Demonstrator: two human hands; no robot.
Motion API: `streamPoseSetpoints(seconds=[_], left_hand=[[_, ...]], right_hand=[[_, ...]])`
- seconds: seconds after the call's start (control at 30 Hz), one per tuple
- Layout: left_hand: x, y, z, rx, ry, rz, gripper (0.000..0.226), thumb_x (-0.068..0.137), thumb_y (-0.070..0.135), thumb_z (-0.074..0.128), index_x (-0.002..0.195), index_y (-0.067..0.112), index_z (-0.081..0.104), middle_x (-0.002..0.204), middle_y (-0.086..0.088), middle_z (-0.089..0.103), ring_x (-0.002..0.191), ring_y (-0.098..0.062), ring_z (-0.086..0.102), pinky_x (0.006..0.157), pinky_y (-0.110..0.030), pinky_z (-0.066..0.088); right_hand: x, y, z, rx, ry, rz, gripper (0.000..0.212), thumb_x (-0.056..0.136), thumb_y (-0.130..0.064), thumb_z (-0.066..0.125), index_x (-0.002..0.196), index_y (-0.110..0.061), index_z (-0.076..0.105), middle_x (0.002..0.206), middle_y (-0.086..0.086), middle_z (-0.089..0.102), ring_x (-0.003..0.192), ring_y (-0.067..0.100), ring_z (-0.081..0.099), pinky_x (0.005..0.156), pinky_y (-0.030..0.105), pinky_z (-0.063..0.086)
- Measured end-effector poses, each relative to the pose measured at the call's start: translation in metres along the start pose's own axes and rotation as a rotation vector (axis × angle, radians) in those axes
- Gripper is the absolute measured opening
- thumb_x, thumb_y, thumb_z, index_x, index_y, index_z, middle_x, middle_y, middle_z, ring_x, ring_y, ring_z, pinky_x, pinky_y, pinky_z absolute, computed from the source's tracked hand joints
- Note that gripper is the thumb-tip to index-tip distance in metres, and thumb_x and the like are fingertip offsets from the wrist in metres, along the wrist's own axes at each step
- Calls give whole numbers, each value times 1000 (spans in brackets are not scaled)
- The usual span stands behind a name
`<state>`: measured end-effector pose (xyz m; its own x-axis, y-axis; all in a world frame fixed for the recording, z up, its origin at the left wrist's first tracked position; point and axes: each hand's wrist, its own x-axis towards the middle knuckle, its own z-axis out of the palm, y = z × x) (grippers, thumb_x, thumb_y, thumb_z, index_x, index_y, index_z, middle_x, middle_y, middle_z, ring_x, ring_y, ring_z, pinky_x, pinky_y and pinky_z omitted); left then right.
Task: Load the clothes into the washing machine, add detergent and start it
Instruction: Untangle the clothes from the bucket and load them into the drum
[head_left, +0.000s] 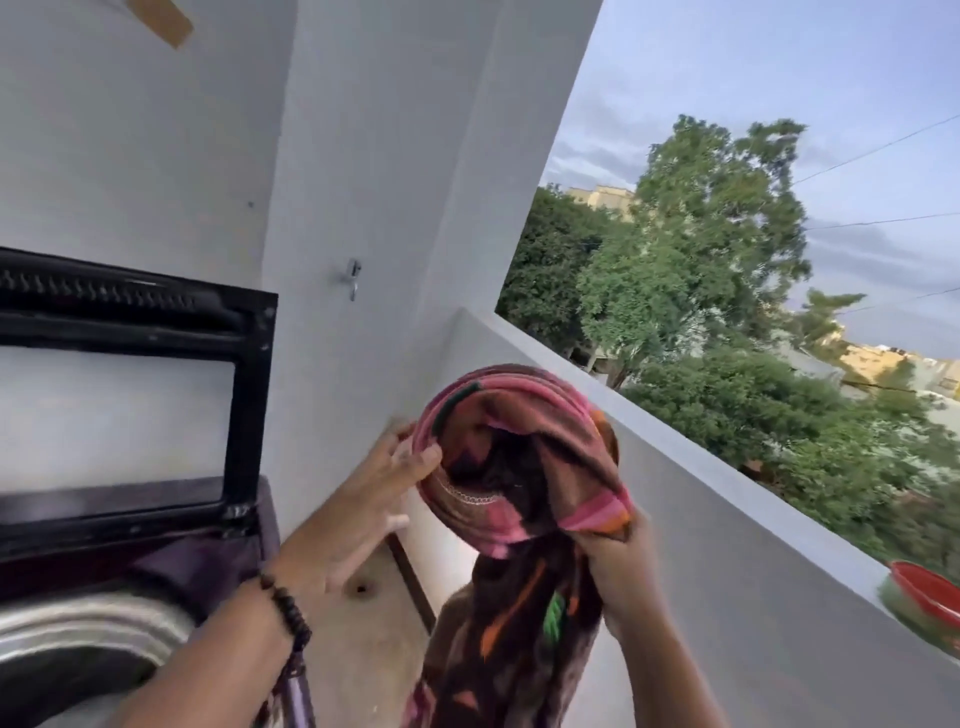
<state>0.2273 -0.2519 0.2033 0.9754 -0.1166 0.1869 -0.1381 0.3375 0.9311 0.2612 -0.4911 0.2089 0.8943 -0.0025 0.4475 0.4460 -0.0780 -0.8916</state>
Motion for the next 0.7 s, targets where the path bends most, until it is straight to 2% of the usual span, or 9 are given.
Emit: streamPoseSetpoints(seconds=[0.1, 0.17, 0.23, 0.3, 0.37, 0.43, 0.53, 0.6, 0.7], left_hand=[[-11, 18, -15, 381, 16, 48, 110, 44, 73, 80, 140, 51, 30, 152, 16, 34, 138, 2, 32, 108, -25, 34], [-11, 25, -8, 743, -47, 64, 120, 47, 74, 79, 145, 57, 11, 157, 19, 18, 147, -3, 14, 119, -37, 24], [-7, 24, 9, 1112, -140, 55, 130, 50, 75, 79, 144, 59, -9, 162, 18, 3, 151, -14, -6, 120, -60, 4], [1, 14, 26, 1265, -238, 49, 135, 53, 69, 81, 143, 56, -18, 163, 12, 9, 151, -19, 5, 117, -65, 8], [12, -3, 31, 1208, -283, 43, 137, 51, 64, 85, 146, 53, -14, 156, 6, 34, 140, -18, 38, 115, -49, 32], [17, -14, 30, 1088, -204, 58, 126, 47, 61, 81, 149, 49, 7, 140, 7, 55, 123, -15, 56, 106, -36, 43], [22, -19, 27, 816, -68, 171, 80, 60, 24, 84, 134, 30, 53, 120, 9, 68, 109, -3, 63, 102, -24, 45], [27, -18, 21, 693, -34, 238, 67, 64, 9, 81, 127, 20, 60, 118, 5, 70, 111, -5, 64, 105, -26, 45], [36, -12, 16, 501, 50, 295, 62, 63, 0, 78, 121, 16, 63, 116, 0, 71, 110, -10, 66, 100, -21, 45]], right_hand=[[3, -12, -5, -134, -223, -80, 34, 63, 3, 73, 94, -12, 70, 83, -6, 76, 75, 3, 67, 70, 20, 53], [6, -16, -3, -315, -346, -114, 40, 69, 11, 74, 95, -19, 71, 88, -11, 76, 81, -2, 67, 74, 18, 52], [7, -20, 6, -545, -431, -173, 40, 69, -2, 74, 97, -30, 71, 94, -11, 74, 89, 0, 67, 80, 26, 54], [4, -23, 14, -675, -477, -196, 40, 64, -19, 71, 102, -33, 70, 99, -11, 71, 94, 4, 66, 84, 32, 53], [2, -26, 17, -652, -477, -193, 43, 63, -25, 72, 105, -35, 69, 99, -13, 72, 94, 2, 67, 85, 30, 53], [2, -26, 14, -558, -463, -174, 46, 62, -22, 76, 106, -32, 68, 97, -15, 73, 93, 0, 68, 85, 27, 54], [6, -18, 3, -329, -476, -68, 56, 65, -15, 79, 117, -28, 64, 108, -10, 72, 101, 7, 68, 91, 26, 52], [7, -7, -7, -130, -523, 49, 69, 67, -16, 79, 131, -30, 55, 122, -5, 68, 113, 14, 65, 97, 30, 50], [7, 14, -20, 40, -629, 208, 98, 60, -38, 89, 144, -30, 39, 138, -7, 58, 128, 13, 55, 103, 30, 47]])
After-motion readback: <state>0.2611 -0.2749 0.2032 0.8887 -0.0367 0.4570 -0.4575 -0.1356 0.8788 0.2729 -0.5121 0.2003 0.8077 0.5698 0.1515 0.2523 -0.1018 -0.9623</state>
